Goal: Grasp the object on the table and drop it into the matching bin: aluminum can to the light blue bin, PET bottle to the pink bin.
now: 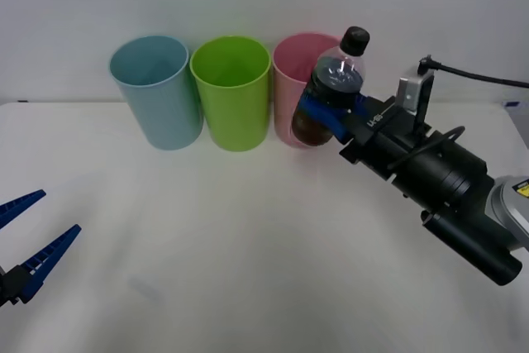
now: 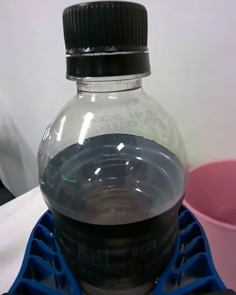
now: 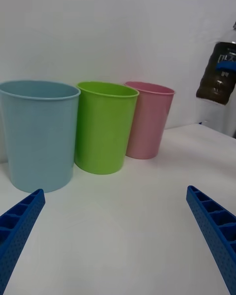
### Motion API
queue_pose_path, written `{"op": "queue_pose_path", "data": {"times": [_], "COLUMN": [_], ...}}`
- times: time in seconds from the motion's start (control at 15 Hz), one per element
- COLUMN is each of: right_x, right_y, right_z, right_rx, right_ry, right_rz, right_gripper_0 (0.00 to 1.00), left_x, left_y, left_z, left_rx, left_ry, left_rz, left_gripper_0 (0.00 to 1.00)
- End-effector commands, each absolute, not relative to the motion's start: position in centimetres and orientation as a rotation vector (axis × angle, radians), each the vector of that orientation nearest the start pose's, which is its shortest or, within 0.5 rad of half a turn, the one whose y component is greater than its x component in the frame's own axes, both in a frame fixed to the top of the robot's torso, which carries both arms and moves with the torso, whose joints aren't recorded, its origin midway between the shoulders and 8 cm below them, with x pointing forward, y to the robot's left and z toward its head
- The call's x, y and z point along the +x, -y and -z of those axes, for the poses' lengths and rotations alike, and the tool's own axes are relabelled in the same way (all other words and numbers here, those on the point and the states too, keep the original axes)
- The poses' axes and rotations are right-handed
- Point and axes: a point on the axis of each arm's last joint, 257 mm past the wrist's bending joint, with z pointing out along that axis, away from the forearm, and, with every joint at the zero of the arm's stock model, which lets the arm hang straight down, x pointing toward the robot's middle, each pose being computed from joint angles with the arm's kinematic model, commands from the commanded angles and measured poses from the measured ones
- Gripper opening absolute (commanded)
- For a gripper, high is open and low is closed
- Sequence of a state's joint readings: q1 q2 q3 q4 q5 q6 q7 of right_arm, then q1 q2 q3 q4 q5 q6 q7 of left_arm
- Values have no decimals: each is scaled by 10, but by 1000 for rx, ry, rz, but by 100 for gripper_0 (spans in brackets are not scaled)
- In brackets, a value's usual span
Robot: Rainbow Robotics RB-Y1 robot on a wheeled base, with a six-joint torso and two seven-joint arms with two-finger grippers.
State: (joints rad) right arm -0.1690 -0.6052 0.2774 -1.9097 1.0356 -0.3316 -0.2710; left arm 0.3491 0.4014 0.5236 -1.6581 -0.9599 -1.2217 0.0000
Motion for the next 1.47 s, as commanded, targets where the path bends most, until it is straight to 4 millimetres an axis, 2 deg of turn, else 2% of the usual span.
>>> {"op": "queue_pose_path", "data": {"times": [0.07,0.27,0.53,0.73,1.13,1.47], "right_x": [491,518,568,600,644,666], "right_y": [87,97,105,108,98,88], "right_z": [19,7,-8,-10,-15,-12], "right_rx": [-486,-469,-430,-397,-352,-313], "right_ry": [-1283,-1279,-1281,-1295,-1306,-1322], "right_rz": [-755,-723,-679,-650,-591,-547], "right_gripper_0": [0,0,0,0,0,0], "left_x": [342,342,342,342,342,342], "left_y": [-330,-330,-330,-330,-330,-330], "left_z": [169,169,169,169,169,169], "left_rx": [465,465,465,465,465,465], "left_ry": [-1441,-1441,-1441,-1441,-1441,-1441], "left_rz": [567,567,567,567,567,567], "left_gripper_0": [100,100,100,100,100,100]}}
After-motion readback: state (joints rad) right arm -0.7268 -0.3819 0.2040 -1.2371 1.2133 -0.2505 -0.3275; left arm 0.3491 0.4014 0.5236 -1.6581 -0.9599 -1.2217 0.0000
